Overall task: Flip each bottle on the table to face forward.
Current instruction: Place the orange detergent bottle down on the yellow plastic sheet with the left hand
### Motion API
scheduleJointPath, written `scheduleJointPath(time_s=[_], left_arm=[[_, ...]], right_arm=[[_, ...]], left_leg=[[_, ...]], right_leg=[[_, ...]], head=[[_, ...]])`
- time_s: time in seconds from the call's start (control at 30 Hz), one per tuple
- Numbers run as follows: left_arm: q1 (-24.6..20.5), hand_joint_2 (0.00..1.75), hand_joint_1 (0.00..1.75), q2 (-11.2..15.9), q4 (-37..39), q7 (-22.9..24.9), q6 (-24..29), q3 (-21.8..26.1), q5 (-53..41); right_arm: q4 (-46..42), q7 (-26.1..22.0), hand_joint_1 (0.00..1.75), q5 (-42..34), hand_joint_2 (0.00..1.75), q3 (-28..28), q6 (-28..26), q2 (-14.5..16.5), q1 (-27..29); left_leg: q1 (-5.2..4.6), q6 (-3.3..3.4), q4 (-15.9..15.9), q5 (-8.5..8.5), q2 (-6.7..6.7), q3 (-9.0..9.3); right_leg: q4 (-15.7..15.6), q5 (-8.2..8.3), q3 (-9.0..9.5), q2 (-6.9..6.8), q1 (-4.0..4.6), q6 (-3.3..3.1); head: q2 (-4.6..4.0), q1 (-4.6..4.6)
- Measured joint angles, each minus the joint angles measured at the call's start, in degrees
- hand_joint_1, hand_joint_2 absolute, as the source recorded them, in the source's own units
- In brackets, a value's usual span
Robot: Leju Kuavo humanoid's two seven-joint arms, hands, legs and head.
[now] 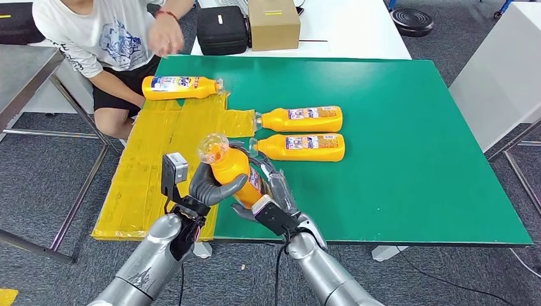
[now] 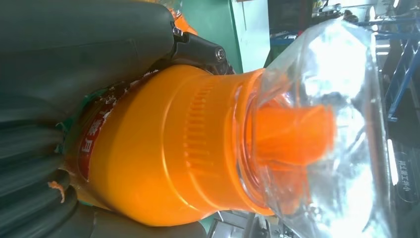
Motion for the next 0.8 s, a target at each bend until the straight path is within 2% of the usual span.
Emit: scheduleJointPath(time_s=[0.17,0.43,0.73,0.8], left_arm=[[0.26,1.75,1.75,-0.02,-0.94,-1.68,5.73,-0.20,-3.83],[0.28,1.75,1.75,-0.01,-1.57,-2.77,10.88,-0.19,-7.83],[0.23,1.75,1.75,0.51,-1.56,-5.80,24.23,1.48,-19.90],[0.06,1.75,1.75,0.73,-1.47,-6.26,28.68,2.21,-24.28]], right_arm=[[0.56,0.87,0.00,1.35,0.00,-0.19,-0.29,0.01,-0.11],[-0.20,1.58,0.00,3.04,0.00,-1.31,-1.27,0.00,0.16],[-9.38,2.17,0.00,6.67,0.00,-3.34,-1.88,-0.88,4.14],[-11.74,2.34,0.00,6.98,0.00,-3.68,-1.88,-1.14,5.19]], left_leg=[[0.00,0.00,0.00,0.00,0.00,-0.01],[0.00,0.00,0.00,0.00,0.00,-0.01],[0.00,0.00,0.00,0.00,0.00,-0.01],[0.00,0.00,0.00,0.00,0.00,-0.01]], right_leg=[[0.00,0.00,-0.01,0.00,0.00,0.00],[0.00,0.00,-0.02,0.00,0.00,0.00],[0.00,0.00,-0.03,0.00,0.00,0.00],[0.00,0.00,-0.03,0.00,0.00,0.00]], head=[[0.00,0.00],[0.00,0.01],[0.00,0.01],[0.00,0.02]])
